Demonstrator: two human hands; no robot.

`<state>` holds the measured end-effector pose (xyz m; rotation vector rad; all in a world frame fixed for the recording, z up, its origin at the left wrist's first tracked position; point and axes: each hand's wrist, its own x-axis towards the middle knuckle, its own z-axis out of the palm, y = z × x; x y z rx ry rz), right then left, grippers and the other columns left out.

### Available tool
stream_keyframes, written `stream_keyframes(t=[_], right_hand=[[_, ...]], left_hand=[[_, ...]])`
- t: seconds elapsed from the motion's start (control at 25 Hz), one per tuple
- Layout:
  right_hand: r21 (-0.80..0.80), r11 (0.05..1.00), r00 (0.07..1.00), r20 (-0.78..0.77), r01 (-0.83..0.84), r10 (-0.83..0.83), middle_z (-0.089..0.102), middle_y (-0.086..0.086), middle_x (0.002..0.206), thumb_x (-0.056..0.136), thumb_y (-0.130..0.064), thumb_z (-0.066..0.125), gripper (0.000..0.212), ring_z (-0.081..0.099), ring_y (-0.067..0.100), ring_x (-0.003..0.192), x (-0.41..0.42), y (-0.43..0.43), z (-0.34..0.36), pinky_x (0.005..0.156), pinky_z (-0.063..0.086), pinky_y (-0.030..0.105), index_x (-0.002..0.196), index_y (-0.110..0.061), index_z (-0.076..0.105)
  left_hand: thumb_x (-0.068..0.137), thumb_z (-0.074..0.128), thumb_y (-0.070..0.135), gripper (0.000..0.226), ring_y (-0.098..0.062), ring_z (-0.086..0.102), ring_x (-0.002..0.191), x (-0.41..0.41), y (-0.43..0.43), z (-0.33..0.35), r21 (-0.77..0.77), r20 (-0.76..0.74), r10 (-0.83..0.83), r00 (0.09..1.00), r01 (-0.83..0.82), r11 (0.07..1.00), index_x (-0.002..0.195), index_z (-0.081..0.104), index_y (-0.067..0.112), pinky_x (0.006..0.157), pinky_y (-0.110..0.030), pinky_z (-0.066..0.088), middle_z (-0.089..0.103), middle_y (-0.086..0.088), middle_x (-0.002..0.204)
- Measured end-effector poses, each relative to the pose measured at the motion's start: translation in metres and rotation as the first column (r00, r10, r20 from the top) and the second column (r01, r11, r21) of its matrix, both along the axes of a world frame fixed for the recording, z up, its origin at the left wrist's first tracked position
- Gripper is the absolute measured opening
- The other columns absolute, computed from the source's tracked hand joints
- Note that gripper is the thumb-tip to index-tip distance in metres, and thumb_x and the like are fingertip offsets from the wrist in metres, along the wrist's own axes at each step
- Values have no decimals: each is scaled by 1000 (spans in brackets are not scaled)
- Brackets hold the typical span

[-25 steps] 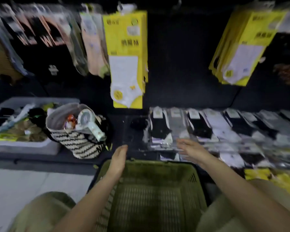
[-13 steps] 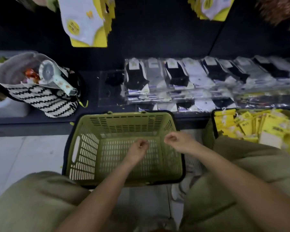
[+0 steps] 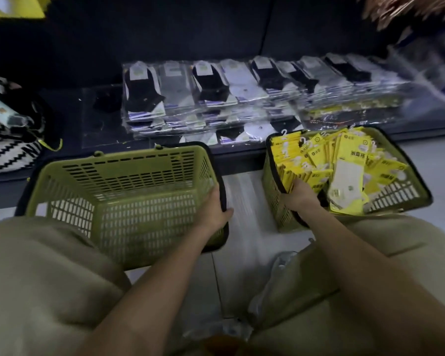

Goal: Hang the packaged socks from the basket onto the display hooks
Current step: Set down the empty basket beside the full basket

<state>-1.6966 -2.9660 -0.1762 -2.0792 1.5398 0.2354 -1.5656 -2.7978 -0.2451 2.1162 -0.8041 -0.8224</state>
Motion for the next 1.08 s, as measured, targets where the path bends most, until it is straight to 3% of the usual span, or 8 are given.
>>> stream_keyframes(t=[0.08,0.16,0.36,0.48,0.6,0.72,0.88,1.08], right_hand=[[66,997,1000,-11,-28,29,55,15,127,88,-21,57,54,54,33,111,-6,-13,-17,88,46,39,137,-10,37],[142,987,996,64,-70,61,50,12,135,88,-13,54,66,51,32,118,-7,-17,-34,95,44,37,147,-16,24],[184,983,936,349,-22,-45,60,6,108,81,3,49,63,55,27,101,5,-20,-54,82,43,32,137,-23,42],[290,956,926,372,-49,-65,62,8,114,81,1,56,59,58,27,101,10,-15,-51,90,49,39,135,-18,43],[351,927,927,374,-131,-10,60,7,117,79,5,58,65,56,20,96,23,4,-46,84,47,32,138,-15,39],[399,884,935,340,-243,104,48,7,138,79,5,59,77,50,18,113,47,36,-48,95,44,31,146,-16,26],[416,818,907,311,-397,283,22,5,155,84,-4,61,86,29,19,137,89,96,-54,105,25,22,150,-16,8],[475,691,831,418,-545,368,17,3,156,83,-18,68,93,23,19,141,144,176,-56,107,21,23,150,-20,4]], left_hand=[[82,64,32,93,-27,31,137,3,-3,-2,113,130,-60,990,45,993,149,1,27,104,-45,40,10,-1,158],[83,57,42,90,-26,30,137,9,0,-4,220,298,-166,940,101,970,148,-5,32,90,-40,49,-5,10,158],[83,53,43,85,-18,35,135,27,27,-4,252,356,-213,910,126,959,148,0,34,71,-23,42,-10,18,156],[84,53,40,84,-18,38,133,47,61,-4,261,356,-193,914,101,960,149,0,34,73,-22,44,-10,20,156],[85,52,36,81,-19,44,129,69,101,-1,298,380,-129,916,11,954,149,3,32,74,-25,45,-6,20,156],[86,50,24,76,-18,51,121,83,138,3,290,401,-15,916,-111,951,149,8,30,78,-28,49,-2,20,156],[89,43,10,69,-22,59,106,97,181,5,294,467,80,881,-240,925,149,13,26,73,-29,49,5,17,157],[92,38,3,67,-29,54,117,118,241,3,384,485,160,859,-374,844,149,14,28,87,-42,50,13,5,158]])
